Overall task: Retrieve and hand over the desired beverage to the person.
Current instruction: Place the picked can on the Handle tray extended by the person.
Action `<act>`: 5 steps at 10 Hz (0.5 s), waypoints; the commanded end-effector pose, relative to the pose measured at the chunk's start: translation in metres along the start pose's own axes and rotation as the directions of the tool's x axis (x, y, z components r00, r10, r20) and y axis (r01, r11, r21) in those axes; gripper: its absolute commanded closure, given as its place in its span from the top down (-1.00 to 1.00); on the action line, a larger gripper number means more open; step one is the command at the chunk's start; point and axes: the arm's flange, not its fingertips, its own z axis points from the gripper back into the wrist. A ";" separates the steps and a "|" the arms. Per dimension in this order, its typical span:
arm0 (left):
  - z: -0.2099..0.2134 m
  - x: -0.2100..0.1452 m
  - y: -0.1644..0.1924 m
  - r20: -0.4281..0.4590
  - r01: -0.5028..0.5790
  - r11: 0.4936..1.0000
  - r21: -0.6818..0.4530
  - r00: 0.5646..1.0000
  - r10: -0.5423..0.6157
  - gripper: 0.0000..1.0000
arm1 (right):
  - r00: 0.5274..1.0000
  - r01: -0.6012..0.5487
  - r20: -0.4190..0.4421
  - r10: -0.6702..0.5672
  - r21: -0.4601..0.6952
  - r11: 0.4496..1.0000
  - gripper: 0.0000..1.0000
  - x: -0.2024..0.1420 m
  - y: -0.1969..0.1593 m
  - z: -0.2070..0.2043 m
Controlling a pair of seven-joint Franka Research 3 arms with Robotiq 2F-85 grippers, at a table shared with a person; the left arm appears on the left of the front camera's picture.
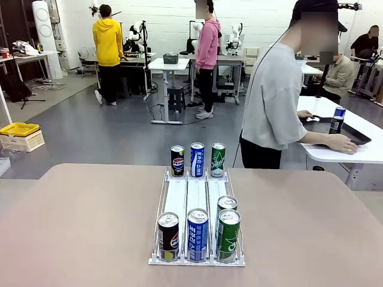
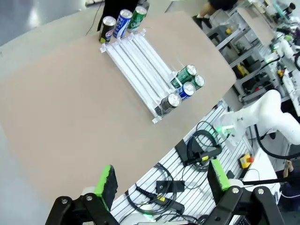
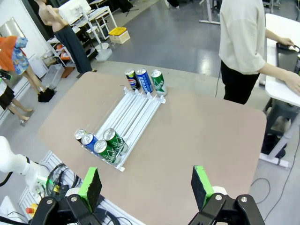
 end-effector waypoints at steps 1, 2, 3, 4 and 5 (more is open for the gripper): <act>-0.010 -0.016 0.003 0.069 0.023 0.999 -0.035 0.997 -0.021 1.00 | 1.000 -0.003 0.002 0.003 0.015 1.000 1.00 0.000 0.001 -0.002; -0.011 -0.014 0.006 0.083 0.019 0.999 -0.025 0.996 -0.017 1.00 | 1.000 -0.003 0.002 0.003 0.015 1.000 1.00 0.000 0.001 -0.002; -0.013 -0.015 0.006 0.108 0.013 1.000 -0.018 0.994 -0.011 1.00 | 1.000 -0.003 0.002 0.003 0.015 1.000 1.00 0.000 0.001 -0.002; -0.003 -0.009 0.005 0.040 -0.005 1.000 -0.025 0.999 0.006 1.00 | 1.000 -0.003 0.002 0.003 0.015 1.000 1.00 0.000 0.001 -0.002; -0.003 -0.009 0.005 0.040 -0.005 1.000 -0.025 0.999 0.006 1.00 | 1.000 -0.003 0.002 0.003 0.015 1.000 1.00 0.000 0.001 -0.002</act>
